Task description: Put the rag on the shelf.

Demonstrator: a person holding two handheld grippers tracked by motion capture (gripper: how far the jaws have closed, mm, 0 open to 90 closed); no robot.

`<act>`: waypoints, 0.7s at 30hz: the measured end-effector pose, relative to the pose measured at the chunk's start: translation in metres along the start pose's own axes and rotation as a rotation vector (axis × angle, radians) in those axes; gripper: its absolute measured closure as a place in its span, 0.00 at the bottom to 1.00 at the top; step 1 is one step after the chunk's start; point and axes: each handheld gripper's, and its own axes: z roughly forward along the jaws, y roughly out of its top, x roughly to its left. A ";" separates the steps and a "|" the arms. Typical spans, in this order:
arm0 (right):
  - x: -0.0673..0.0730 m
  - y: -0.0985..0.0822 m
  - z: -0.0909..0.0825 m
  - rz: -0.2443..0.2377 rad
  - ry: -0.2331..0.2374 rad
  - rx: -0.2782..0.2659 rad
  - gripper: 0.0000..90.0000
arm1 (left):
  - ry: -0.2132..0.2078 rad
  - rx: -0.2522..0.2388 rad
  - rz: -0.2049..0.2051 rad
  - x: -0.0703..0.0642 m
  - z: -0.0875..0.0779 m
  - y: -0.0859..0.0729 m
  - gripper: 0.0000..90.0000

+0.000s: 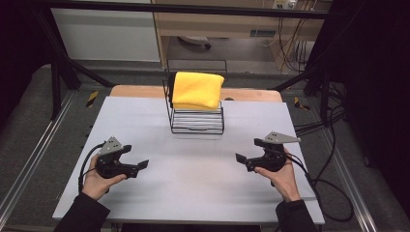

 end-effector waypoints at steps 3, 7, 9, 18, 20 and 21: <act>-0.003 -0.014 0.000 0.012 -0.001 0.018 0.01 | 0.007 0.009 -0.006 0.002 -0.001 -0.009 0.10; -0.007 -0.031 -0.003 0.017 0.004 0.034 0.01 | 0.014 0.010 0.001 0.004 -0.003 -0.016 0.10; -0.009 -0.038 -0.005 0.013 0.002 0.042 0.01 | 0.013 0.010 0.001 0.005 -0.003 -0.019 0.10; -0.017 -0.065 -0.016 0.013 0.009 0.090 0.01 | 0.002 0.033 -0.001 0.006 -0.002 -0.032 0.11; -0.018 -0.069 -0.018 0.023 0.006 0.095 0.01 | -0.002 0.034 0.008 0.005 -0.003 -0.034 0.11; -0.019 -0.070 -0.019 0.009 0.005 0.094 0.01 | 0.000 0.033 0.008 0.005 -0.003 -0.035 0.11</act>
